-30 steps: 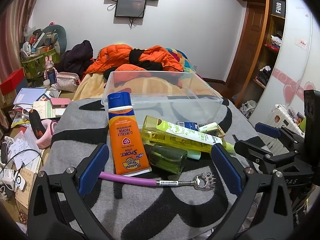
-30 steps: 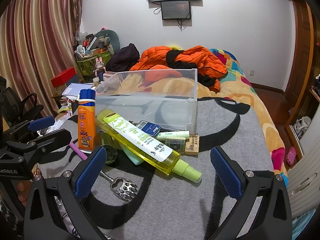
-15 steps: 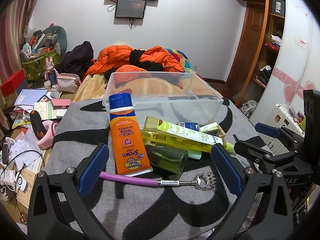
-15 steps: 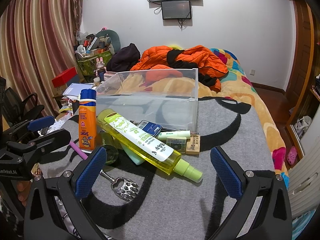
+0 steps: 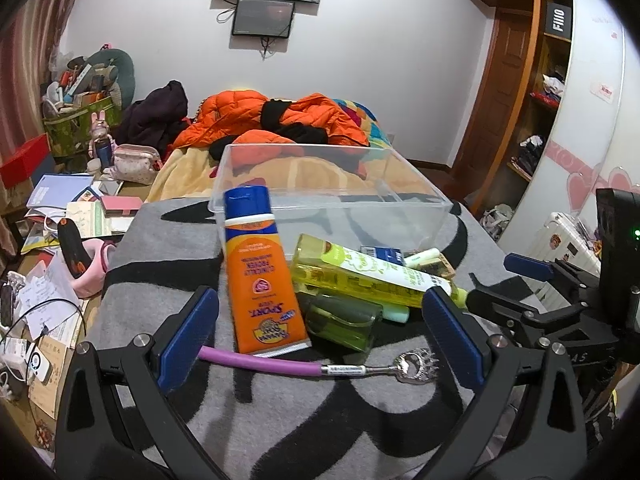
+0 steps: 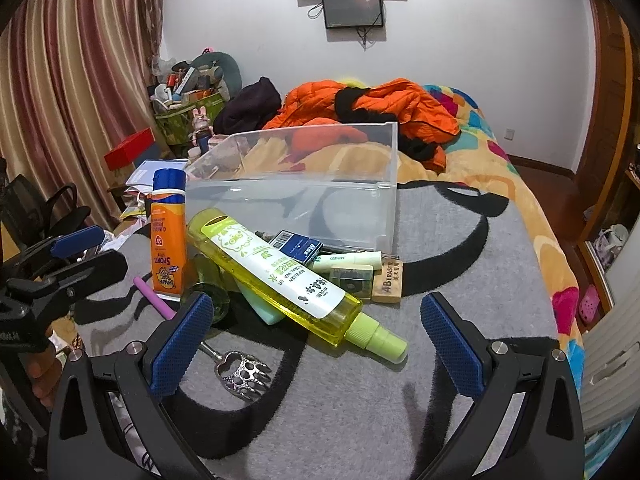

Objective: Organize objects
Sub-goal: 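Move both grippers toward the sunscreen and yellow-green spray bottle, then grasp the orange sunscreen bottle with the left gripper while the right grasps the yellow-green spray bottle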

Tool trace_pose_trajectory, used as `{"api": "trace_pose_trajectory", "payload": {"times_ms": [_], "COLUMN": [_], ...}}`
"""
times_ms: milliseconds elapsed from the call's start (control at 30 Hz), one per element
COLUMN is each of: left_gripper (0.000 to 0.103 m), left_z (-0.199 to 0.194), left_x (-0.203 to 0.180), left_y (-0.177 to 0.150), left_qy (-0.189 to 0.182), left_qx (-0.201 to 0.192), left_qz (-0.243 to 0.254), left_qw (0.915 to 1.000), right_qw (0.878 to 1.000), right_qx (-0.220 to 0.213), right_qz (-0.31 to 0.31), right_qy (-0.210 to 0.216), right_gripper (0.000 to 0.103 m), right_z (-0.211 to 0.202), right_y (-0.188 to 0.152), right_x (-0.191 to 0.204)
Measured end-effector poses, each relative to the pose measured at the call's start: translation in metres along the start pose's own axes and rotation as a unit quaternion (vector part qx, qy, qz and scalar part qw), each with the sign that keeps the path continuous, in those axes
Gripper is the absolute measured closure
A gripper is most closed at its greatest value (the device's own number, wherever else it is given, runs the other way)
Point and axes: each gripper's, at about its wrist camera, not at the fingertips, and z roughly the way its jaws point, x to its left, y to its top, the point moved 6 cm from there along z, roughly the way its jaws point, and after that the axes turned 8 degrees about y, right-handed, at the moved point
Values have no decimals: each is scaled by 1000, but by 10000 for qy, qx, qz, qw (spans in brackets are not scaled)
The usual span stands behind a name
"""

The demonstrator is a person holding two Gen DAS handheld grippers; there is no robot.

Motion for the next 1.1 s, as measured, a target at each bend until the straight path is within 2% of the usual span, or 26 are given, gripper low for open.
{"api": "trace_pose_trajectory", "payload": {"times_ms": [200, 467, 500, 600, 867, 967, 1100], "left_gripper": [0, 0, 3, 23, 33, 39, 51], "left_z": [18, 56, 60, 70, 85, 88, 89], "left_x": [21, 41, 43, 46, 53, 50, 42], "left_y": [3, 9, 10, 11, 8, 8, 11], "left_qy": [188, 371, 394, 359, 49, -68, -154], "left_qx": [154, 436, 457, 593, 810, 858, 844], "left_qz": [-240, -419, -431, -460, -772, -756, -618], "left_qw": [9994, 9975, 9972, 9965, 9937, 9934, 9944], "right_qw": [9996, 9959, 9951, 9916, 9755, 9685, 9658], "right_qx": [130, 494, 545, 765, 1334, 1533, 1620], "right_qz": [-265, -677, -725, -889, -1511, -1664, -1761], "right_qy": [22, 345, 383, 552, 886, 1037, 1001], "right_gripper": [0, 1, 1, 7, 19, 23, 36], "right_z": [15, 51, 55, 68, 96, 103, 107], "right_y": [8, 23, 23, 23, 17, 14, 16], "right_x": [-1, 5, 5, 8, 18, 22, 24]}}
